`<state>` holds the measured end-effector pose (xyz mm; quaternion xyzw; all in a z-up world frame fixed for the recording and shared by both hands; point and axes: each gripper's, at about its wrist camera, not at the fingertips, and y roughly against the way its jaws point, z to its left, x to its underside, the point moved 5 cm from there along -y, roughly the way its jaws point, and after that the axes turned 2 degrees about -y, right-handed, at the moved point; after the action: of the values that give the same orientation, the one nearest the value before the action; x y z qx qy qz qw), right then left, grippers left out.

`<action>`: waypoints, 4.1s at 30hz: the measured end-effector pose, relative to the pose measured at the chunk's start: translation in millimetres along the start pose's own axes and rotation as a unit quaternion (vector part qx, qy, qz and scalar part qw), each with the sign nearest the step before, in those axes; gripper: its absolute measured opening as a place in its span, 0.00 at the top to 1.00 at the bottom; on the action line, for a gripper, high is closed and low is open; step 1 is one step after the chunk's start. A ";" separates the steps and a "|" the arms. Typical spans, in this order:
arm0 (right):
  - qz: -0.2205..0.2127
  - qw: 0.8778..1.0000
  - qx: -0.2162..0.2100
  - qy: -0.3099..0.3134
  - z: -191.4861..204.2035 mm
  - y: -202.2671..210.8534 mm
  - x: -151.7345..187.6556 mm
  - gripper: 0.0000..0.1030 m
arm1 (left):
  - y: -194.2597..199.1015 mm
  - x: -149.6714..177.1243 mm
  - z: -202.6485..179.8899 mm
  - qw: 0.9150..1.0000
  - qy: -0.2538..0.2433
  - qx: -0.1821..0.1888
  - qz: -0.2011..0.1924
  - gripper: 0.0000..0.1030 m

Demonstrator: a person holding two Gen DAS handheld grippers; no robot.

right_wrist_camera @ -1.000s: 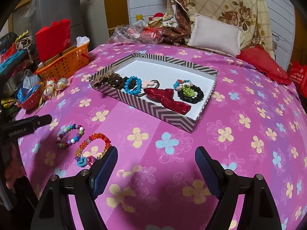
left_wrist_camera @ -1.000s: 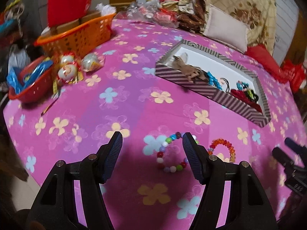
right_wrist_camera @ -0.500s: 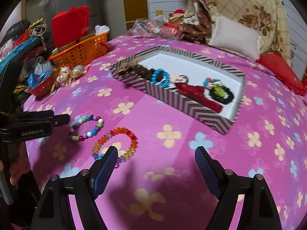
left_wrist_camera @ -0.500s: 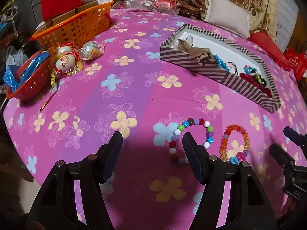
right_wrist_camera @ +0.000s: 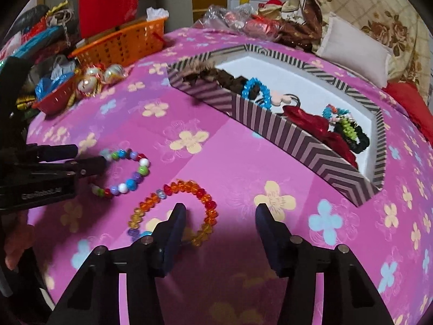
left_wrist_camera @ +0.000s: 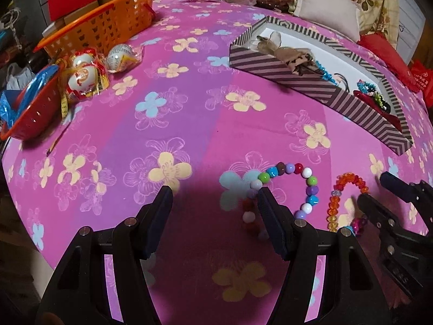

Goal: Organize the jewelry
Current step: 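Grasp the pastel bead bracelet with left tool while right tool grasps orange bead bracelet, then carry both bracelets into the tray and release them with both tools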

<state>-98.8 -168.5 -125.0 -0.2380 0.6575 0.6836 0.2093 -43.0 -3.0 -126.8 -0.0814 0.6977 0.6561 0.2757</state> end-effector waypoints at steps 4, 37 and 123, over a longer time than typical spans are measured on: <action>-0.005 1.000 -0.003 0.012 0.5 -1.2 -2.2 0.65 | -5.1 -1.8 0.1 1.000 -0.004 -0.002 0.003 0.33; -0.089 0.996 -0.003 -0.022 -29.8 102.4 -42.5 0.91 | 63.9 -24.2 -22.6 0.992 0.006 0.111 -0.068 0.92; -0.041 0.990 0.036 -0.133 -148.5 8.0 -88.8 0.58 | -40.9 -156.2 -117.8 0.998 -0.043 0.003 -0.053 0.57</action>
<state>-25.2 -314.8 -68.5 -0.1641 0.6375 0.6759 0.3313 74.1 -160.0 -87.1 -0.0894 0.6821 0.6413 0.3398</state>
